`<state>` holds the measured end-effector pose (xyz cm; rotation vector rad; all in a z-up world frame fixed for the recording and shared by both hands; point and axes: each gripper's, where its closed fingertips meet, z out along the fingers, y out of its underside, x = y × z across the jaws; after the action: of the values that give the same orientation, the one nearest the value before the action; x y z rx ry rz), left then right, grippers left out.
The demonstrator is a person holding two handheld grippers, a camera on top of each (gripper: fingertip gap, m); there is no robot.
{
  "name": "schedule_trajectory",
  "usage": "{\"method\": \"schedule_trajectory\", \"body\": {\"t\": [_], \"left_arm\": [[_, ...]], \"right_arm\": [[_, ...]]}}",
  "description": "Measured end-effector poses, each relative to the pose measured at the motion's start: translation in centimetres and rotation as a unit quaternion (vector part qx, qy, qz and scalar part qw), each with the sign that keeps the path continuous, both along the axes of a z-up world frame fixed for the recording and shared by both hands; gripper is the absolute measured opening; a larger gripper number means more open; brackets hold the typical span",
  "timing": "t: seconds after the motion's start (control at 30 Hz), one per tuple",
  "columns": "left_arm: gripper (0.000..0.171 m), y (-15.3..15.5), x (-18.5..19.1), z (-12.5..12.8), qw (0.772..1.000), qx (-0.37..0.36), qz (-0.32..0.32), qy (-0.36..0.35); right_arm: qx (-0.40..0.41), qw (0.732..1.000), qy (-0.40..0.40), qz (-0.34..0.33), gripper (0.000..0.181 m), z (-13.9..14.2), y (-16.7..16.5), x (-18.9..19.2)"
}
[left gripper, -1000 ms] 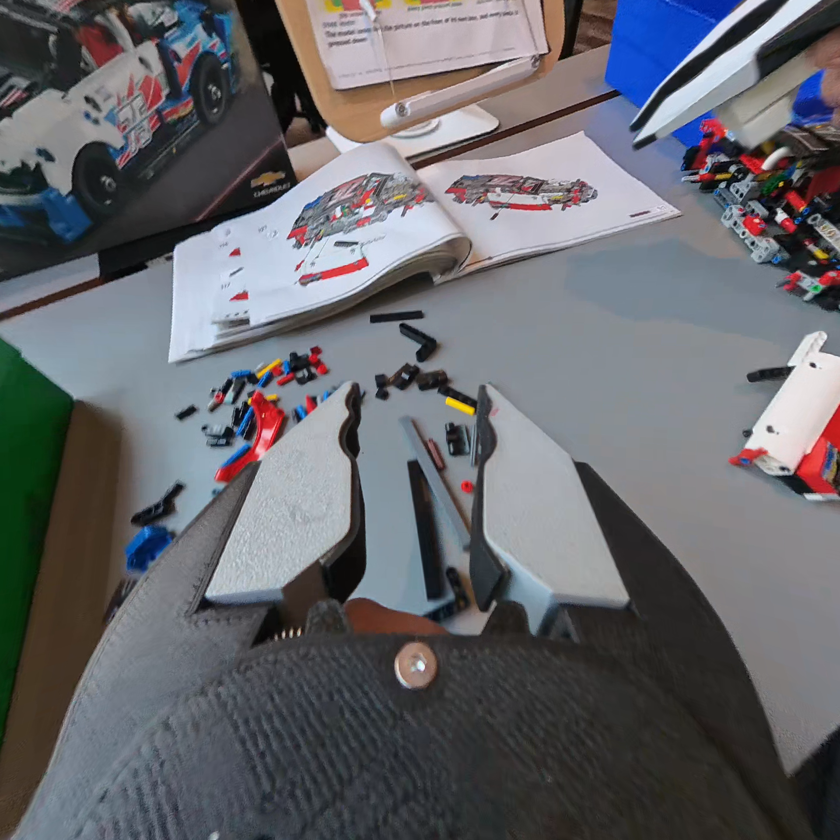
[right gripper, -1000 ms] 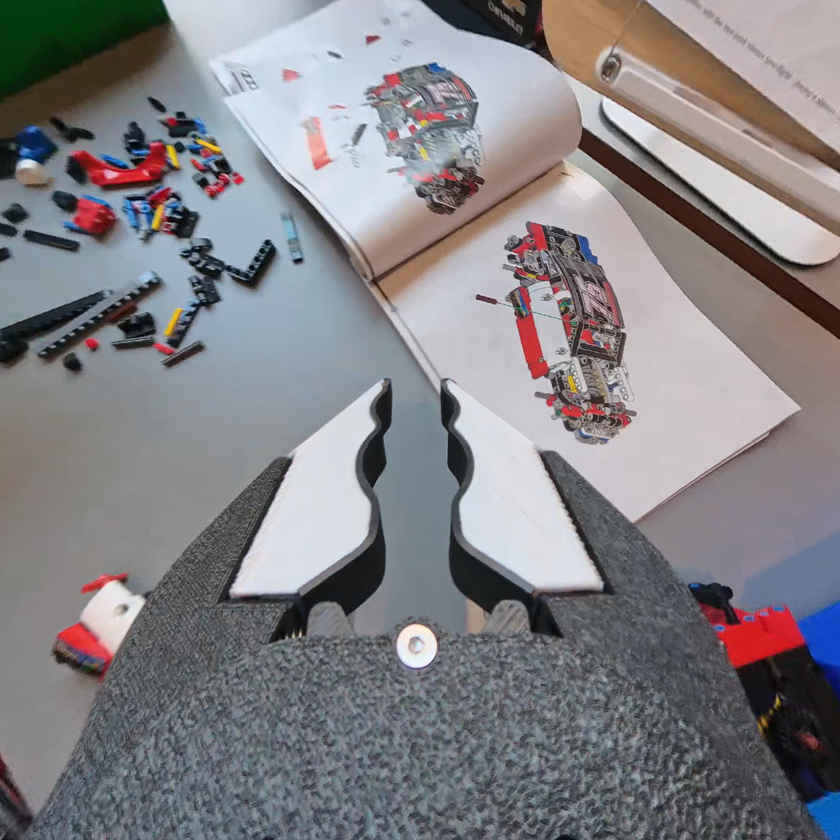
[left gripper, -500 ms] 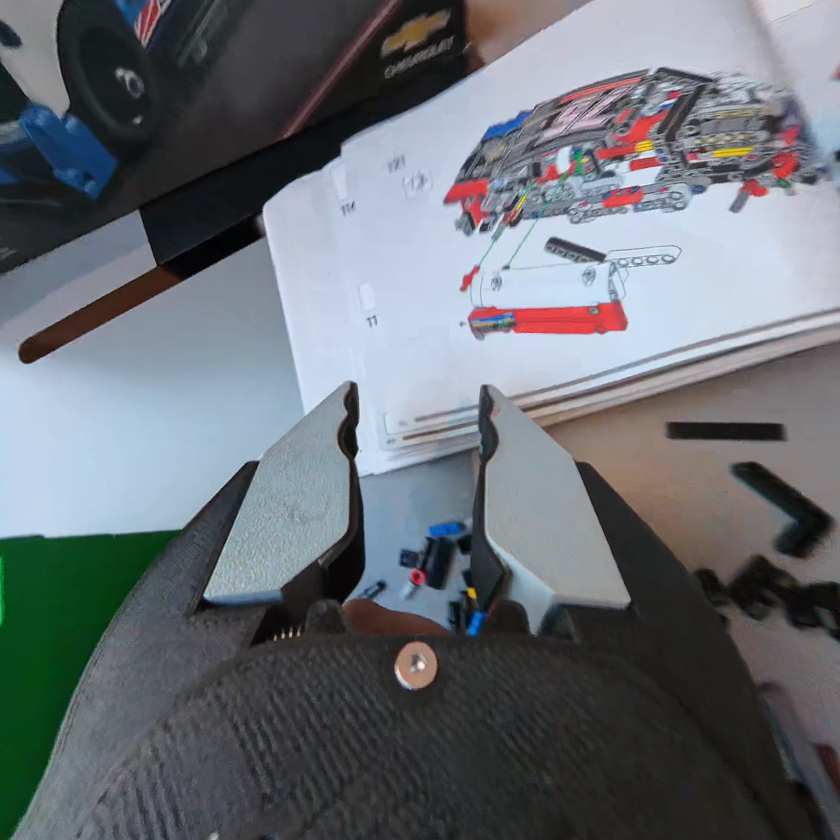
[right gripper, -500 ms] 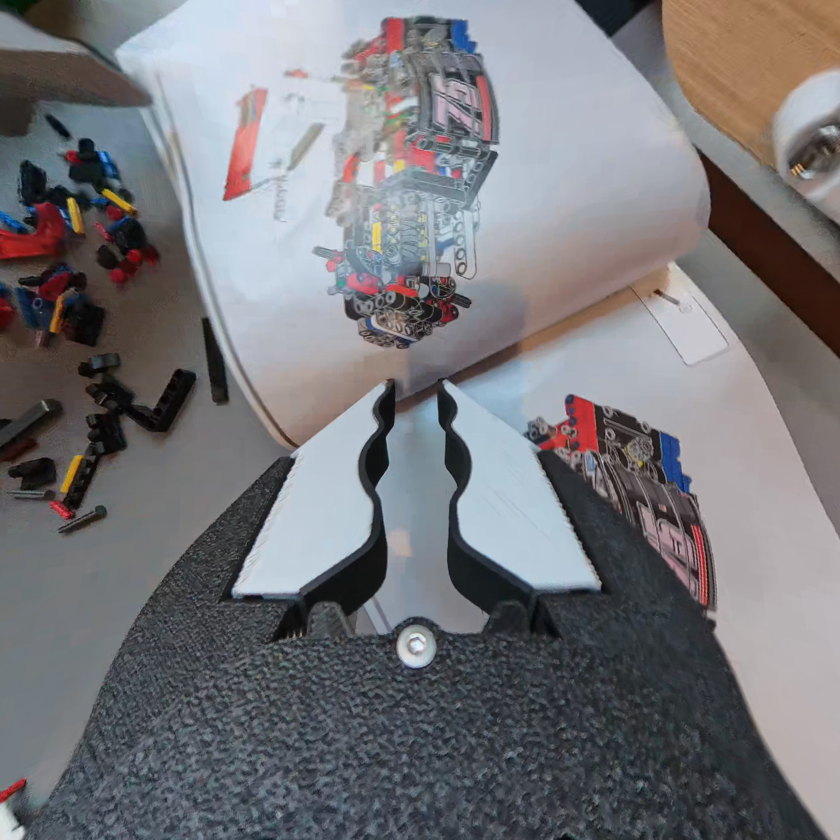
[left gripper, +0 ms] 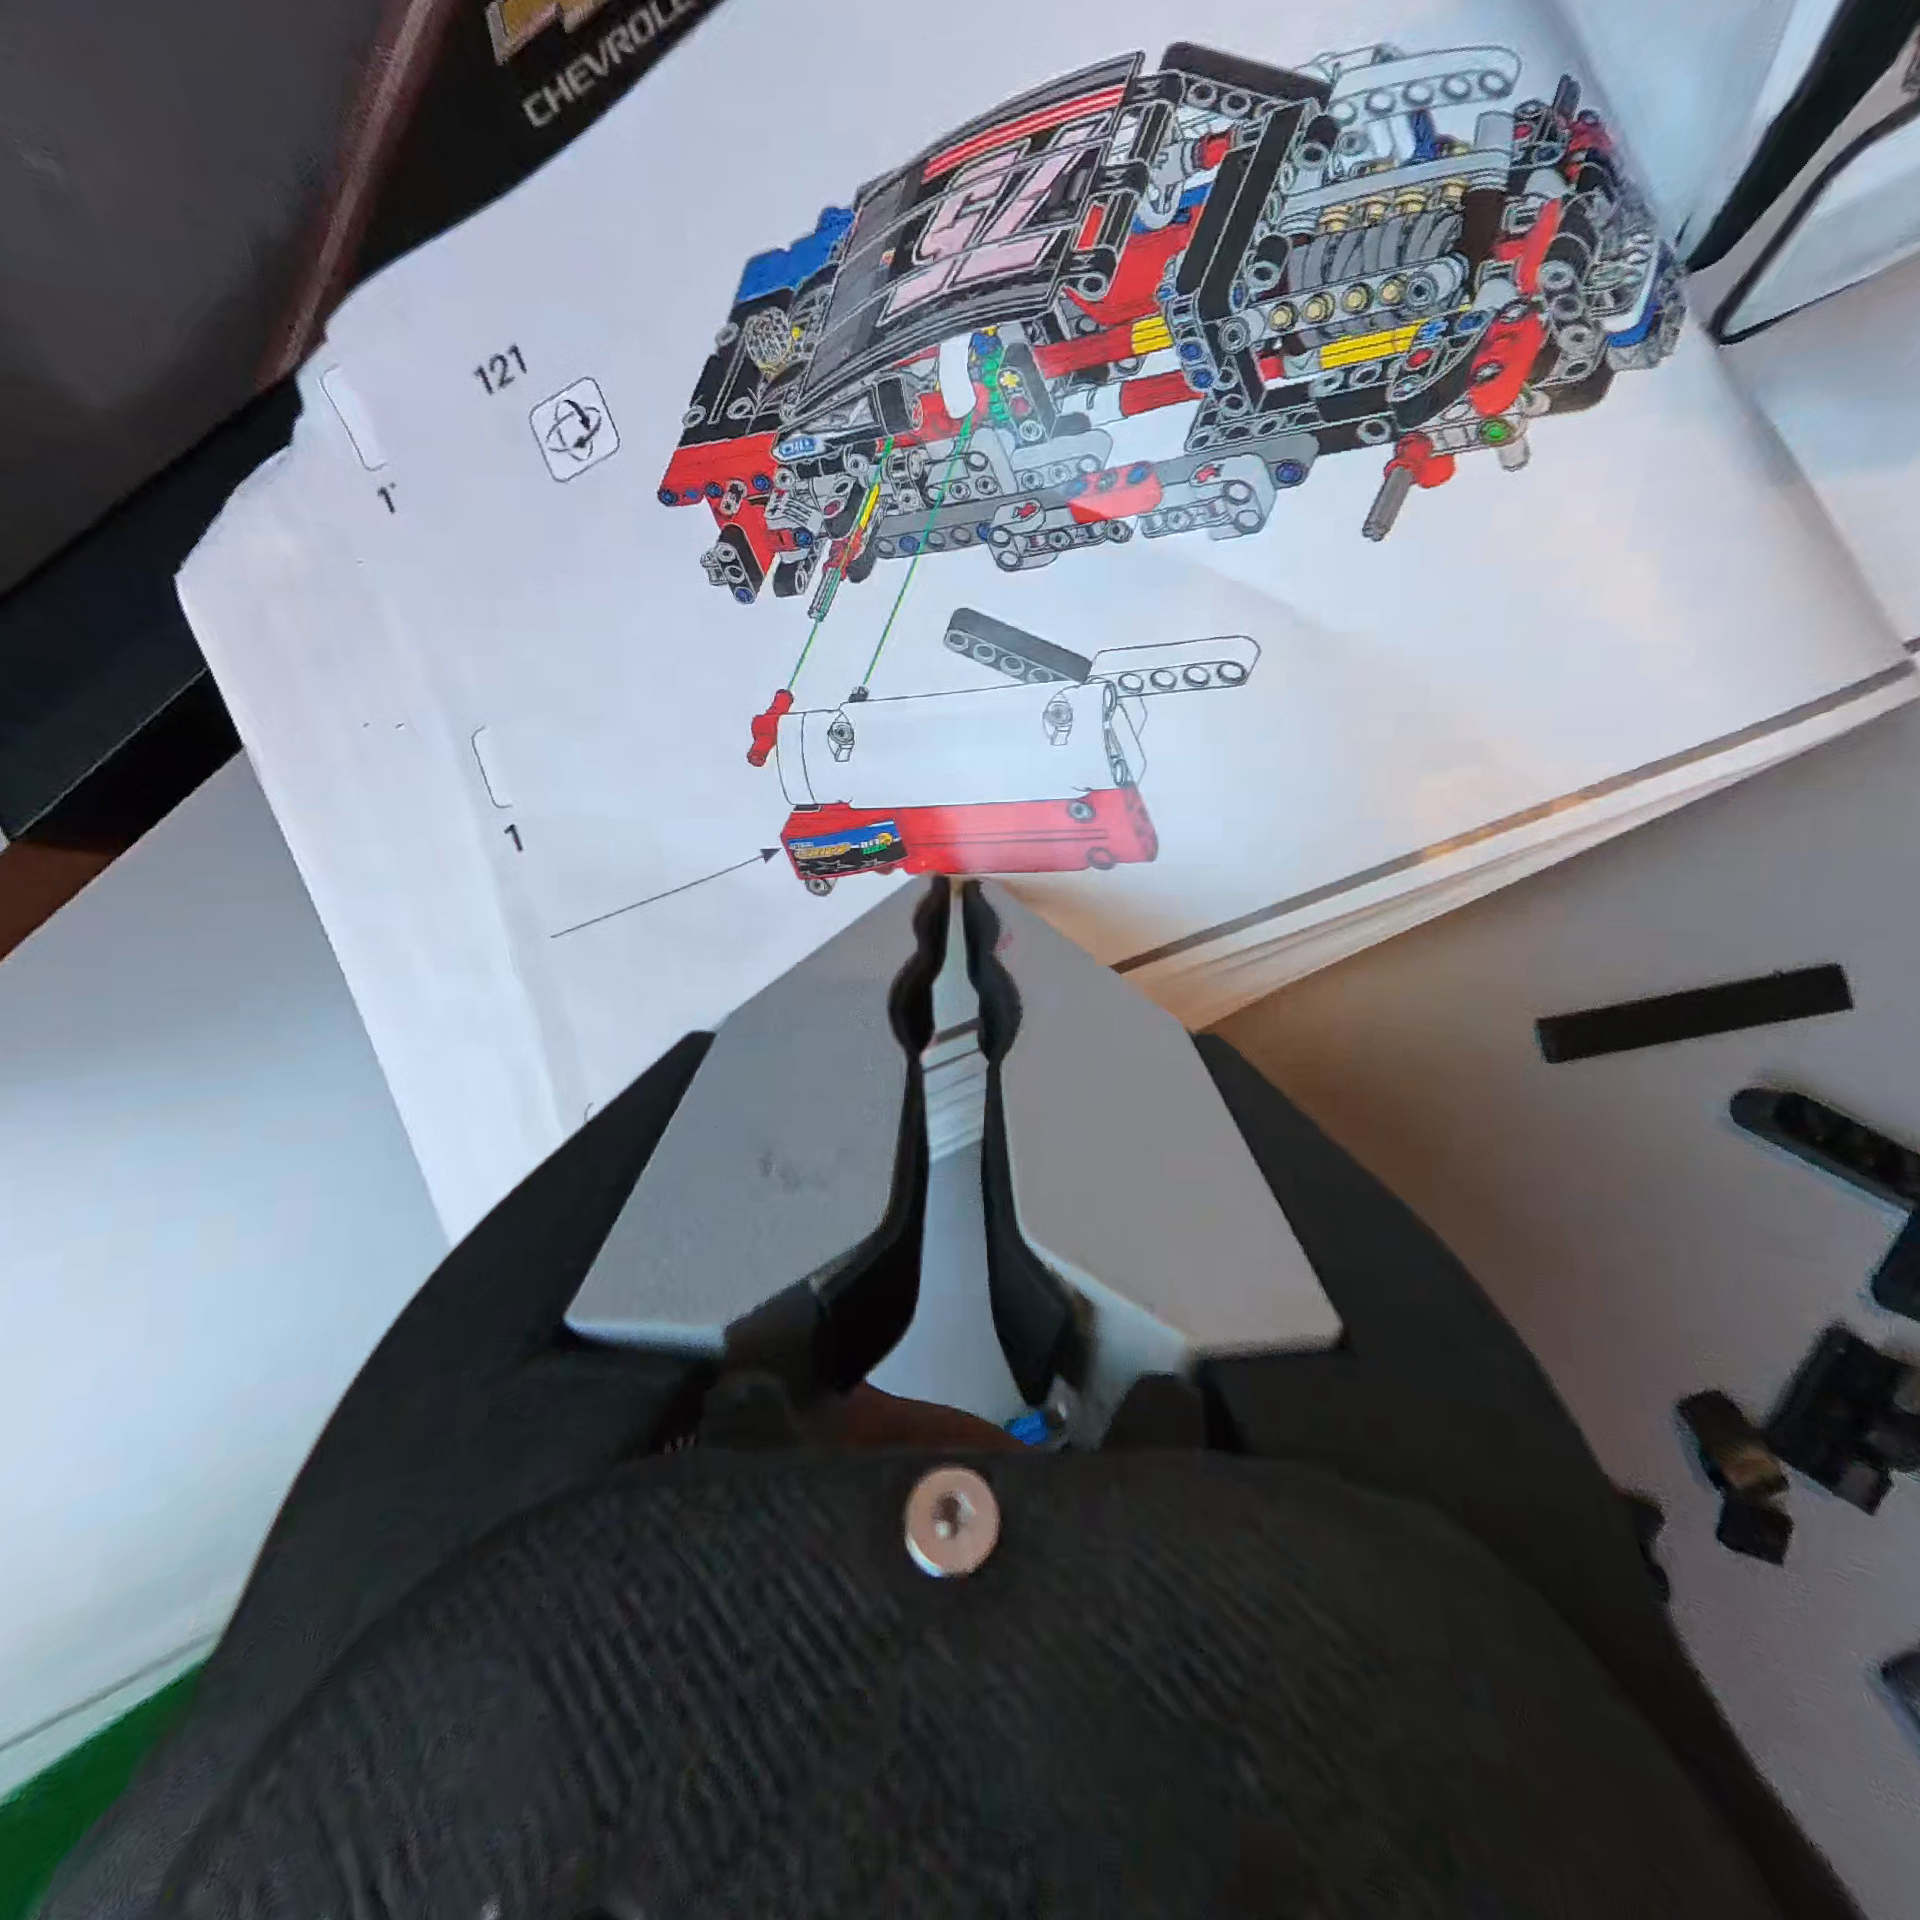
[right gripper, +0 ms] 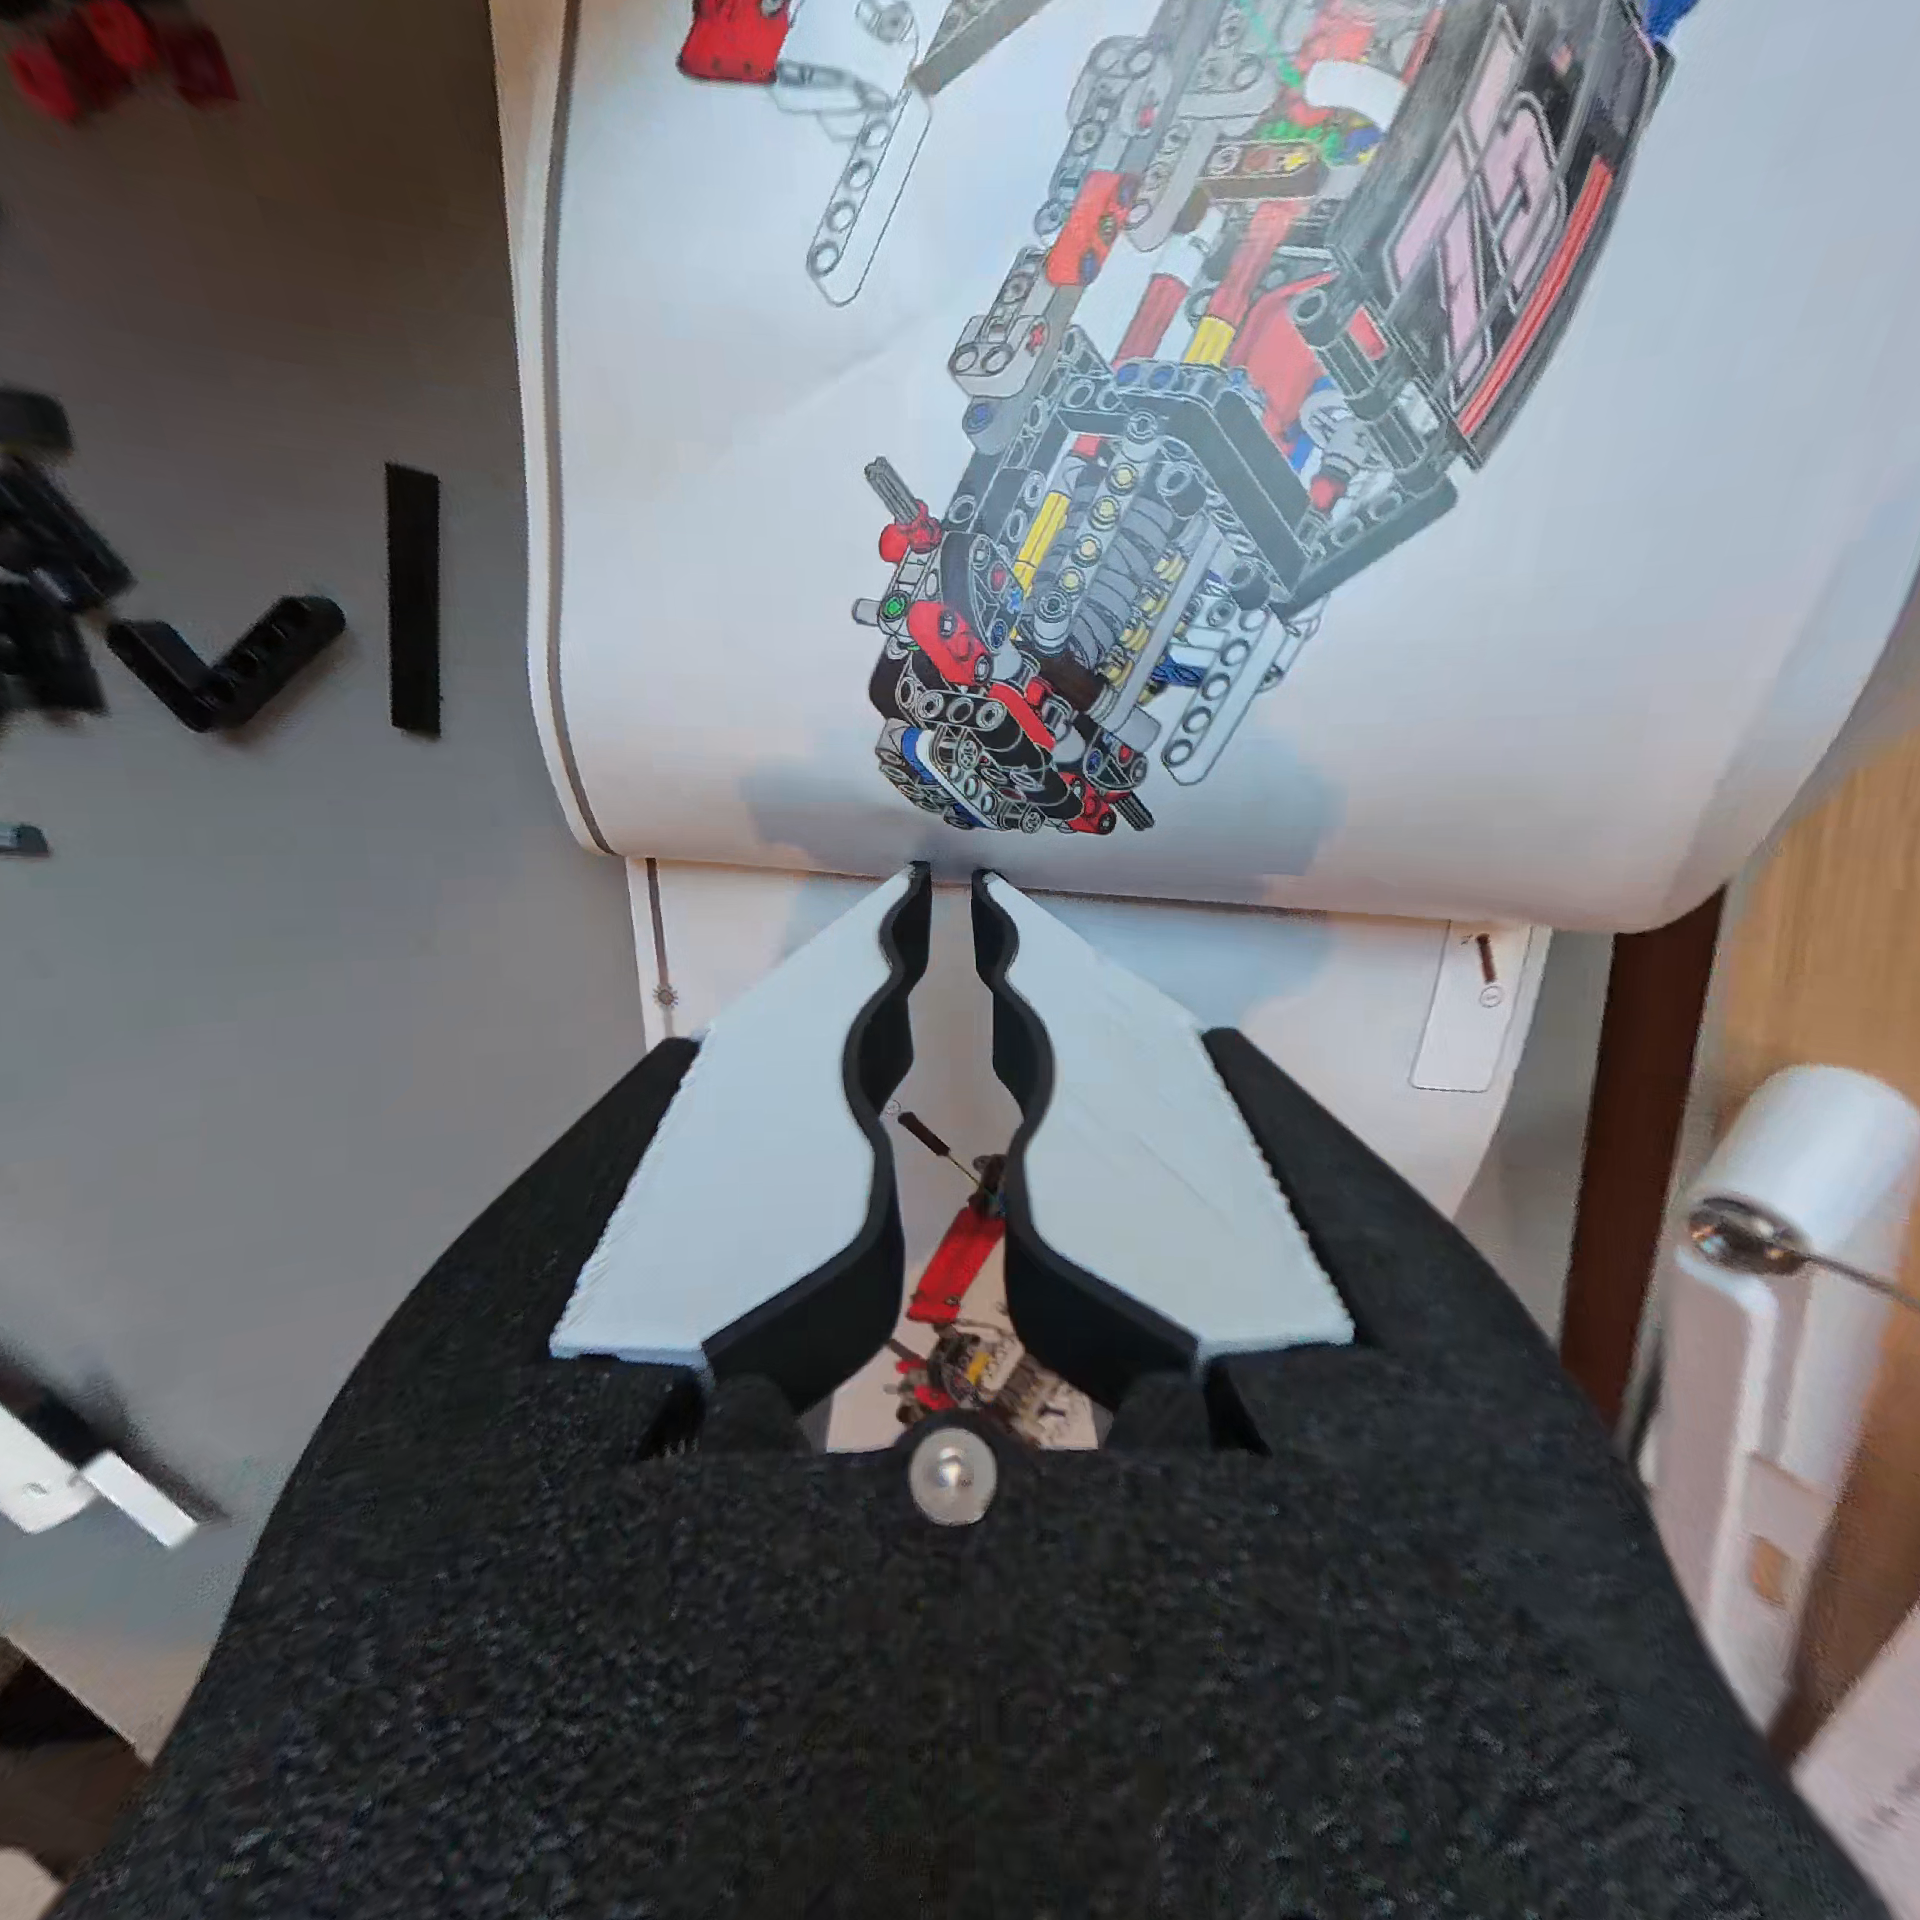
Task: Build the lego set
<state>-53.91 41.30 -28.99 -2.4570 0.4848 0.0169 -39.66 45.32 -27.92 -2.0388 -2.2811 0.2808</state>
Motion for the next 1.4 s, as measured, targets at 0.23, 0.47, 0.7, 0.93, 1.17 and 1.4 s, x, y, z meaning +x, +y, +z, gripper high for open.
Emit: {"method": "schedule_trajectory", "body": {"t": [0.23,0.47,0.7,0.93,1.17,1.4], "left_arm": [[0.022,1.0,5.8,2.9,0.994,0.06,-0.078,-0.053],[0.0,1.3,4.2,-0.1,0.997,0.037,-0.041,0.051],[0.0,0.9,2.7,-0.2,0.999,0.016,-0.004,0.051],[0.0,0.3,1.5,-0.2,0.997,0.007,0.033,0.07],[0.0,-1.8,4.9,-0.3,0.999,-0.028,0.024,0.014],[0.0,-2.8,7.7,-0.4,0.999,-0.019,0.009,0.026]], "right_arm": [[0.04,0.993,-0.091,0.071,0.0,-1.7,-0.8,-0.8],[0.036,0.999,0.018,-0.024,0.01,1.4,1.2,-1.0],[0.051,0.989,0.083,-0.113,0.0,-0.2,2.1,1.8],[0.107,0.987,0.092,-0.072,0.0,-1.8,1.6,3.4],[0.105,0.989,0.047,-0.092,0.0,-1.8,2.1,7.1],[0.105,0.984,0.035,-0.138,0.0,-1.0,2.7,10.2]]}}
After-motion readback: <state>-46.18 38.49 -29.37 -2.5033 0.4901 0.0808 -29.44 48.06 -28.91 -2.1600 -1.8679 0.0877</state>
